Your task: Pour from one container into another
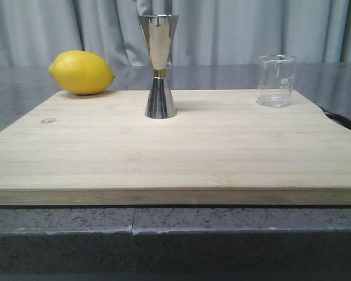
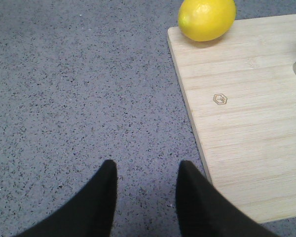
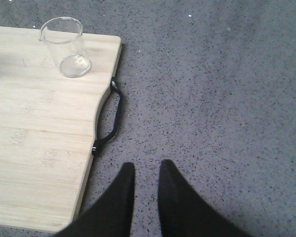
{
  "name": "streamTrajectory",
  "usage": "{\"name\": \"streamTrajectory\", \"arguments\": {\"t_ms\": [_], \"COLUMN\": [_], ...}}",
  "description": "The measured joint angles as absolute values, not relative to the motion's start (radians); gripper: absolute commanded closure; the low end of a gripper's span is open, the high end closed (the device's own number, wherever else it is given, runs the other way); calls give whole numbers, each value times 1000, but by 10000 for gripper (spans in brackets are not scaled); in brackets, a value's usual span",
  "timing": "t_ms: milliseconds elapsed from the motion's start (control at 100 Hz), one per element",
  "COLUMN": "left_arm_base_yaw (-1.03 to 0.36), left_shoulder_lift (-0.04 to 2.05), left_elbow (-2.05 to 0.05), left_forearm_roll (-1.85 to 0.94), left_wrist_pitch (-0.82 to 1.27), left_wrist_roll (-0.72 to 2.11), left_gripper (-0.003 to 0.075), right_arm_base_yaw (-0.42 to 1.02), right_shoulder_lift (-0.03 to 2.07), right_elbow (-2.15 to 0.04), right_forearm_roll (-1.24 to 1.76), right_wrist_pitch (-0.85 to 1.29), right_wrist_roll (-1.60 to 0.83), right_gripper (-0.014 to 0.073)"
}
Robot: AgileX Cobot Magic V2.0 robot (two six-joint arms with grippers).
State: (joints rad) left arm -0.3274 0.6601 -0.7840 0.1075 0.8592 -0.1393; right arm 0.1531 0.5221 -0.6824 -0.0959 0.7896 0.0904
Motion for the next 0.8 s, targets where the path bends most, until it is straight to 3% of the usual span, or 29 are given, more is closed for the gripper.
{"name": "streamTrajectory", "arguments": {"t_ms": [160,800], "left_arm_base_yaw": [-327,-316], "left_shoulder_lift": [660,610], "left_elbow": [-784,-752], "left_forearm_roll": [108,89], "left_wrist_pitch": [842,799], "left_wrist_roll": [-139,-124], "left_gripper": [740,739], "right_arm_base_yaw": [153,153], "right_shoulder_lift": [522,522], "right_elbow": [-682,-682], "right_forearm_roll": [-96,-96], "right_wrist_pitch": [790,790], "right_wrist_roll": [90,90], "right_gripper": [665,665]}}
